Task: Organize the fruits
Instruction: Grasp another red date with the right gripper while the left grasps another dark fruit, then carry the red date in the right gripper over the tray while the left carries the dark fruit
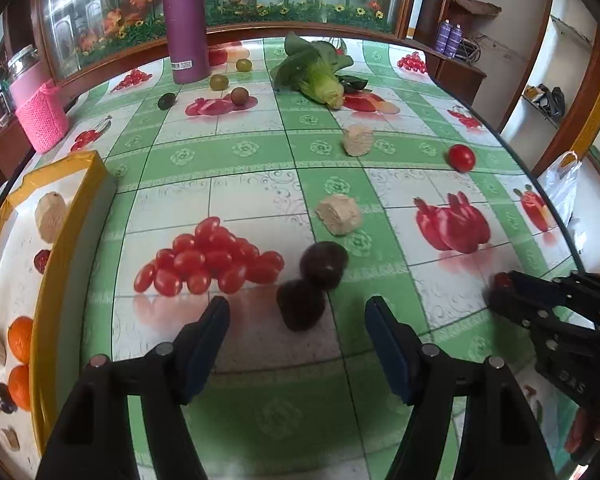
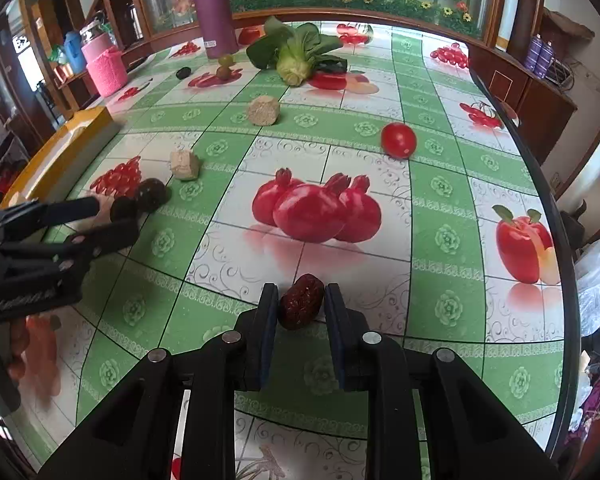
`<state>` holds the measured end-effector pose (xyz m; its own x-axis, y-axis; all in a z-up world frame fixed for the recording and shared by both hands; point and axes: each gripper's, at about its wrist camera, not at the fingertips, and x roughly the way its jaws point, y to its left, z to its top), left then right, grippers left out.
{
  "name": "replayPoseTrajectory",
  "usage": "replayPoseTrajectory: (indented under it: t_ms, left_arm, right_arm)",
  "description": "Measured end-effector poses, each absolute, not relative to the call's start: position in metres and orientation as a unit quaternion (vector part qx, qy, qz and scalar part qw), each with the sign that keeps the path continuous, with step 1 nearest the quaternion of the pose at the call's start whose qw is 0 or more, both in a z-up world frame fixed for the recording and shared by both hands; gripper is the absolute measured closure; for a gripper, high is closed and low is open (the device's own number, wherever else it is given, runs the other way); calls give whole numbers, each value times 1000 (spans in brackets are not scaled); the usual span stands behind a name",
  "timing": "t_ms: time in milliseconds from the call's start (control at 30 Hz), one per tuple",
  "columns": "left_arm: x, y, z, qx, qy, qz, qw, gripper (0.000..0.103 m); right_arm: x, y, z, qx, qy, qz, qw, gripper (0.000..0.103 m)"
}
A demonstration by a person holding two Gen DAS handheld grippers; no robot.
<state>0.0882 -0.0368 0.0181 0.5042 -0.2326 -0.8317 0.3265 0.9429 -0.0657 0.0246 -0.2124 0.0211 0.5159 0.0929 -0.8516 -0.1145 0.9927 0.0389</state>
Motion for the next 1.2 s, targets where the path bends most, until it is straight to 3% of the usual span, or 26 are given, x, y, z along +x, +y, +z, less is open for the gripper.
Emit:
replayPoseTrajectory:
  t_ms: [133,167,700,1200]
  left_arm:
    - [90,-33,16,53,452,-167,874,67]
    - [90,-31,16,45,452,-176,873,77]
    - [19,-2,44,-15,459,-227,859,78]
    - [-22,75,75,-61,434,-184,880,78]
  right_arm:
    - [24,-211,20,-14,488,63,870,79]
    - [24,-210,20,-16,488,63,870,79]
    - [-6,-202,41,-10,466,84,881,80]
    - [-10,-133,58,-43,453,133,880,80]
